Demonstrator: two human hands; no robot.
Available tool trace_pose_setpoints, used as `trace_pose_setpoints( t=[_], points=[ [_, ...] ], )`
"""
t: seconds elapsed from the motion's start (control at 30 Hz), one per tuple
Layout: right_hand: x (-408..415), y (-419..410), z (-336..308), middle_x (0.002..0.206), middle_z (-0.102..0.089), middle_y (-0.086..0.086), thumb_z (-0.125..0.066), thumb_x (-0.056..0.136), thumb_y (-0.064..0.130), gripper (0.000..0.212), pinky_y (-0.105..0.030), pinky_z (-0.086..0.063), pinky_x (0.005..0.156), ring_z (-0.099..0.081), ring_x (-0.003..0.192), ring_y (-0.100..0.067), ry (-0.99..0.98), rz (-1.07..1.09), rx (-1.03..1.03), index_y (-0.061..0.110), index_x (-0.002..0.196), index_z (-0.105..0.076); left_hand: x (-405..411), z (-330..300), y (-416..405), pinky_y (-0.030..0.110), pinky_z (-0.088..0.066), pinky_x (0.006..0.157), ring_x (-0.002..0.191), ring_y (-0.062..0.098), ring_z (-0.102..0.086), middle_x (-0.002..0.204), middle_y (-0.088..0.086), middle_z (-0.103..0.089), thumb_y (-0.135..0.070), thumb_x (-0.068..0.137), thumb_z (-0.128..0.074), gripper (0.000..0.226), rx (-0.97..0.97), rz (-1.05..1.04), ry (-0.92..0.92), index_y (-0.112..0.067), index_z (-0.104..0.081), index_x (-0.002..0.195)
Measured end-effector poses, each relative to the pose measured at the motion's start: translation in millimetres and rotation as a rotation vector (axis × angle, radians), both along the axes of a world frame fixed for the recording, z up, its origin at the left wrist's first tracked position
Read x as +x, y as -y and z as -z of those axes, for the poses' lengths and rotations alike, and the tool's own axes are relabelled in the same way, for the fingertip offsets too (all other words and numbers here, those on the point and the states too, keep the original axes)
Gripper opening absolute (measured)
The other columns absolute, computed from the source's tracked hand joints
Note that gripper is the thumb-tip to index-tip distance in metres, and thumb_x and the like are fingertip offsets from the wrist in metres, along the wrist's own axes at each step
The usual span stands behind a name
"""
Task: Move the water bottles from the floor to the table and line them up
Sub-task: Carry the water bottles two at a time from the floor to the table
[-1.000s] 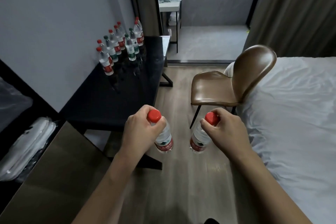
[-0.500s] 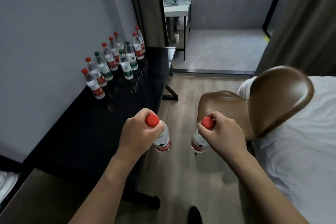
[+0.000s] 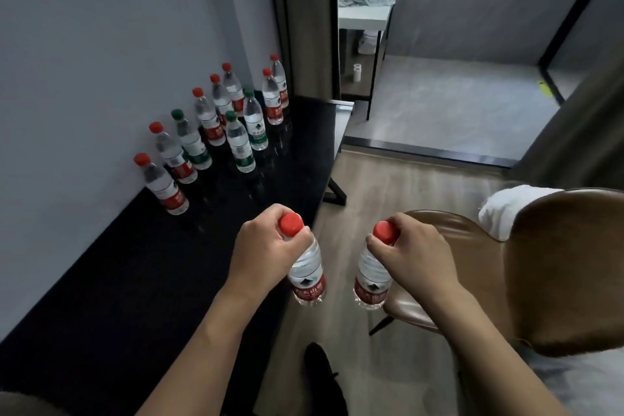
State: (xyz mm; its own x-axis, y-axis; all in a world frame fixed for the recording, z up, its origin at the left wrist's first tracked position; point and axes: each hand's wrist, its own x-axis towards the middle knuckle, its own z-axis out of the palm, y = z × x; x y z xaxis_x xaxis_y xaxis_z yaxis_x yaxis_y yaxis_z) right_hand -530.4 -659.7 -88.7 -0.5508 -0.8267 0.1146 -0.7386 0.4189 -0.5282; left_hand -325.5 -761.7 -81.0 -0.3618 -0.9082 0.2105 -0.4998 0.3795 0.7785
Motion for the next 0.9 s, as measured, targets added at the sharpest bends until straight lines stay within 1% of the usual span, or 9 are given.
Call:
trace_pose_setpoints(
  t=[0.13, 0.27, 0.4, 0.5, 0.57, 0.63, 0.73, 0.8, 0.9],
  points=[
    [-15, 83, 5, 0.079, -0.066, 0.004, -0.061, 0.075, 0.049, 0.025, -0.029, -0.038, 0.061, -0.061, 0.076, -0.023, -0.038, -0.079, 0.035, 0.026, 0.085, -0.061, -18, 10, 71, 0.015, -0.042, 0.049, 0.053, 0.004, -0.055, 0.062, -0.011, -0.059, -0.036, 0.075, -0.071, 0.016, 0.031, -0.044, -0.018, -0.029, -0.058, 0.071],
    [-22, 161, -3, 0.084, -0.068, 0.003, -0.061, 0.078, 0.047, 0.027, -0.032, -0.048, 0.068, -0.064, 0.080, -0.022, -0.053, -0.140, 0.032, 0.028, 0.096, -0.062, -25, 10, 133, 0.013, -0.043, 0.051, 0.055, 0.002, -0.057, 0.065, -0.014, -0.060, -0.038, 0.076, -0.071, 0.017, 0.048, -0.109, -0.036, -0.030, -0.056, 0.074],
    [-22, 229, -6, 0.081, -0.067, 0.003, -0.062, 0.080, 0.047, 0.025, -0.030, -0.044, 0.065, -0.062, 0.076, -0.022, -0.055, -0.218, -0.019, 0.027, 0.096, -0.061, -23, 5, 180, 0.013, -0.043, 0.054, 0.061, 0.005, -0.059, 0.070, -0.015, -0.061, -0.038, 0.077, -0.071, 0.017, 0.020, -0.204, -0.032, -0.030, -0.056, 0.076],
    [-16, 278, -3, 0.080, -0.067, 0.002, -0.061, 0.079, 0.046, 0.025, -0.029, -0.038, 0.063, -0.062, 0.077, -0.025, -0.070, -0.298, -0.025, 0.027, 0.095, -0.062, -13, 8, 207, 0.012, -0.042, 0.053, 0.059, 0.006, -0.059, 0.069, -0.016, -0.062, -0.037, 0.076, -0.071, 0.016, 0.021, -0.319, -0.039, -0.030, -0.056, 0.076],
    [-9, 310, 2, 0.081, -0.067, 0.003, -0.060, 0.077, 0.049, 0.026, -0.028, -0.037, 0.063, -0.062, 0.078, -0.024, -0.062, -0.365, -0.005, 0.029, 0.094, -0.062, -5, 12, 222, 0.013, -0.042, 0.052, 0.059, 0.006, -0.058, 0.067, -0.014, -0.062, -0.038, 0.075, -0.071, 0.016, 0.043, -0.386, -0.024, -0.030, -0.057, 0.077],
    [1, 338, 9, 0.082, -0.067, 0.005, -0.059, 0.076, 0.052, 0.029, -0.028, -0.038, 0.063, -0.062, 0.077, -0.023, -0.056, -0.460, 0.017, 0.030, 0.095, -0.062, 3, 18, 233, 0.018, -0.045, 0.054, 0.060, 0.005, -0.059, 0.064, -0.011, -0.061, -0.037, 0.076, -0.072, 0.016, 0.065, -0.457, 0.007, -0.029, -0.058, 0.078],
    [23, 380, 20, 0.078, -0.064, 0.008, -0.057, 0.076, 0.055, 0.030, -0.027, -0.038, 0.060, -0.061, 0.073, -0.019, -0.019, -0.627, 0.070, 0.031, 0.094, -0.061, 18, 26, 246, 0.023, -0.048, 0.056, 0.064, 0.003, -0.060, 0.066, -0.011, -0.062, -0.036, 0.078, -0.073, 0.016, 0.101, -0.579, 0.066, -0.029, -0.059, 0.082],
    [36, 399, 26, 0.073, -0.058, 0.010, -0.057, 0.077, 0.054, 0.029, -0.027, -0.036, 0.056, -0.059, 0.069, -0.017, -0.005, -0.700, 0.089, 0.030, 0.091, -0.059, 26, 32, 250, 0.021, -0.046, 0.056, 0.066, 0.001, -0.060, 0.067, -0.012, -0.062, -0.037, 0.079, -0.072, 0.016, 0.123, -0.621, 0.095, -0.030, -0.059, 0.083],
    [62, 432, 39, 0.069, -0.050, 0.010, -0.059, 0.078, 0.053, 0.027, -0.028, -0.035, 0.057, -0.058, 0.069, -0.022, -0.011, -0.816, 0.094, 0.029, 0.089, -0.057, 40, 44, 262, 0.016, -0.041, 0.054, 0.066, -0.001, -0.060, 0.065, -0.015, -0.061, -0.040, 0.078, -0.072, 0.018, 0.152, -0.709, 0.128, -0.032, -0.058, 0.084]
  ],
)
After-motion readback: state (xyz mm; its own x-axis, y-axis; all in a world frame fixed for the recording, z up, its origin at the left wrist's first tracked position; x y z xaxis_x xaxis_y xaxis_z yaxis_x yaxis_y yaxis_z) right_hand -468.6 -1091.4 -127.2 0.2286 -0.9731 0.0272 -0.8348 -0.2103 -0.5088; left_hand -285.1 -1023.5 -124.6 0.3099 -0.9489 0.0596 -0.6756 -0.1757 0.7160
